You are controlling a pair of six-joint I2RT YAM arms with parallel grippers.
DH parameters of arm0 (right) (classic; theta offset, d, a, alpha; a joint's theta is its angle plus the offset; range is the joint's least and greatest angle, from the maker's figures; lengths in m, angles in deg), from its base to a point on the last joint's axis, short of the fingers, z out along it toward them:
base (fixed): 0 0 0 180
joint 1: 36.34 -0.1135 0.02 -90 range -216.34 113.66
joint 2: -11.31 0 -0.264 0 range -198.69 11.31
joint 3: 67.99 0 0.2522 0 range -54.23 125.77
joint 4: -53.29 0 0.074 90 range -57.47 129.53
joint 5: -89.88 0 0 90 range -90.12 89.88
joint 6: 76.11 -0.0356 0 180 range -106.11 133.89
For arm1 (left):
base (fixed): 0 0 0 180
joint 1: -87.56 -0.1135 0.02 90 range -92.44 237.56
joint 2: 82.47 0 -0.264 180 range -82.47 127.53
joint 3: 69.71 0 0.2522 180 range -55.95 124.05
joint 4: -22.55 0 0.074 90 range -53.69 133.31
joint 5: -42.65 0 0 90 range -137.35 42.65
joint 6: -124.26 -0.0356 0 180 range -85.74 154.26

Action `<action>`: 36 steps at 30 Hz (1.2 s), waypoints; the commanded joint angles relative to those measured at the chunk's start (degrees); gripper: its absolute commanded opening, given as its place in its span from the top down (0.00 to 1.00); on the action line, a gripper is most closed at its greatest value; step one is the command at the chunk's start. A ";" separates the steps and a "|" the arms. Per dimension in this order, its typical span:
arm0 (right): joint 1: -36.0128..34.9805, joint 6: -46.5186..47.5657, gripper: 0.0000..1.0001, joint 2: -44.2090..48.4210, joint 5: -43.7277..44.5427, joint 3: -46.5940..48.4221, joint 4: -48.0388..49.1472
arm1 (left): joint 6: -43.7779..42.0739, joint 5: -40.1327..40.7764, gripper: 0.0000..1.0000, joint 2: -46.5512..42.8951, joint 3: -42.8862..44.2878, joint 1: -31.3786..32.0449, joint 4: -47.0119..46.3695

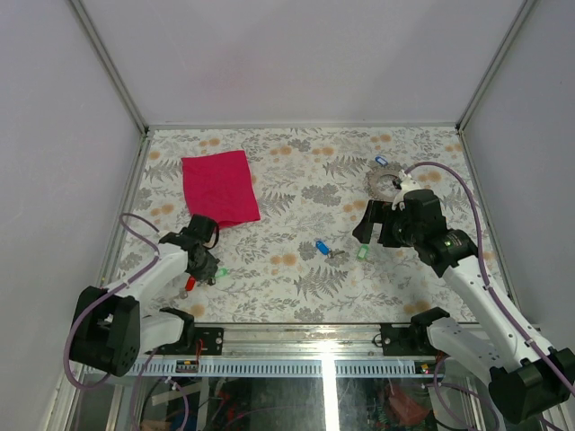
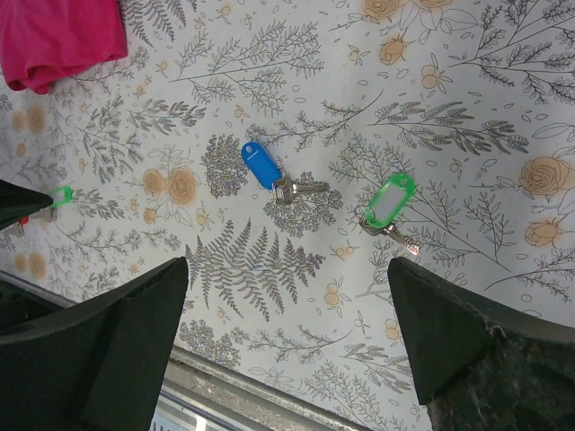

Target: Put the keys on the keyring

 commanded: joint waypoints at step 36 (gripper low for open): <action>-0.40 1.31 0.00 -2.03 -0.55 0.43 2.51 | 8.60 10.44 0.42 -3.11 8.17 2.48 7.50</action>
